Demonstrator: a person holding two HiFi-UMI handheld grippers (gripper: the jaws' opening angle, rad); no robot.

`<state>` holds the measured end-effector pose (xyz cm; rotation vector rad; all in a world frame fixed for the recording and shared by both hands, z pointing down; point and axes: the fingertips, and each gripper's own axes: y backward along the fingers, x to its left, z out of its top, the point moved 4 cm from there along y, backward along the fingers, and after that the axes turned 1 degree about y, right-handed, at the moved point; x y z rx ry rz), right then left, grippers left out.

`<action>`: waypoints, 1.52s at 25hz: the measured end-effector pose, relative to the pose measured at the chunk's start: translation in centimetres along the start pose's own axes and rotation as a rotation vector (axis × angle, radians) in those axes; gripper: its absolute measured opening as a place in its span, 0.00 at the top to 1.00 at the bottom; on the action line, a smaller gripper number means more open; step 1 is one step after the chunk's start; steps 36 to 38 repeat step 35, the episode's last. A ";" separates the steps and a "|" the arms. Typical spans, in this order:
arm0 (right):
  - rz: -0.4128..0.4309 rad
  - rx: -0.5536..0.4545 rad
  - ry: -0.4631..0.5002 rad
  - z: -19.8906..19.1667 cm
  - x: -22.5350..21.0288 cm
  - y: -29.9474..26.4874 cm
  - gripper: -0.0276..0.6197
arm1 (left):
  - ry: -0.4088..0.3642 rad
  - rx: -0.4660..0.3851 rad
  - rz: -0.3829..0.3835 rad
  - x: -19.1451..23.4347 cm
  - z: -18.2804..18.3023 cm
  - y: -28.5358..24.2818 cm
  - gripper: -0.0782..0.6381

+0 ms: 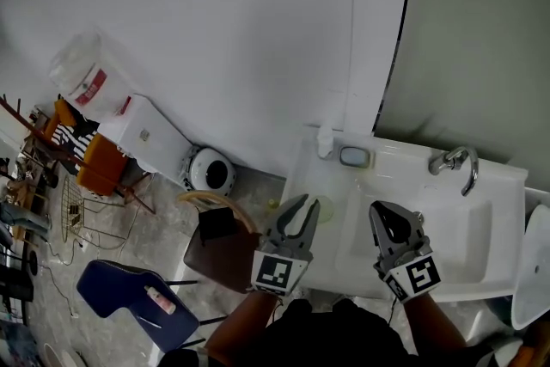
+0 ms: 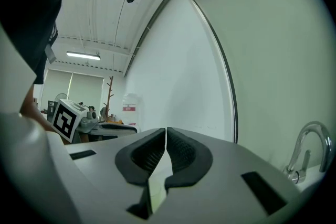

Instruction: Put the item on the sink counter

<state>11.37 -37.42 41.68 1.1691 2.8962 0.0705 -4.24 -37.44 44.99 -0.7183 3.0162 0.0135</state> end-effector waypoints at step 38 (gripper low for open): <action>-0.115 0.064 0.111 1.3 -0.8 1.9 0.94 | 0.017 0.028 -0.017 -1.1 -0.5 1.3 0.87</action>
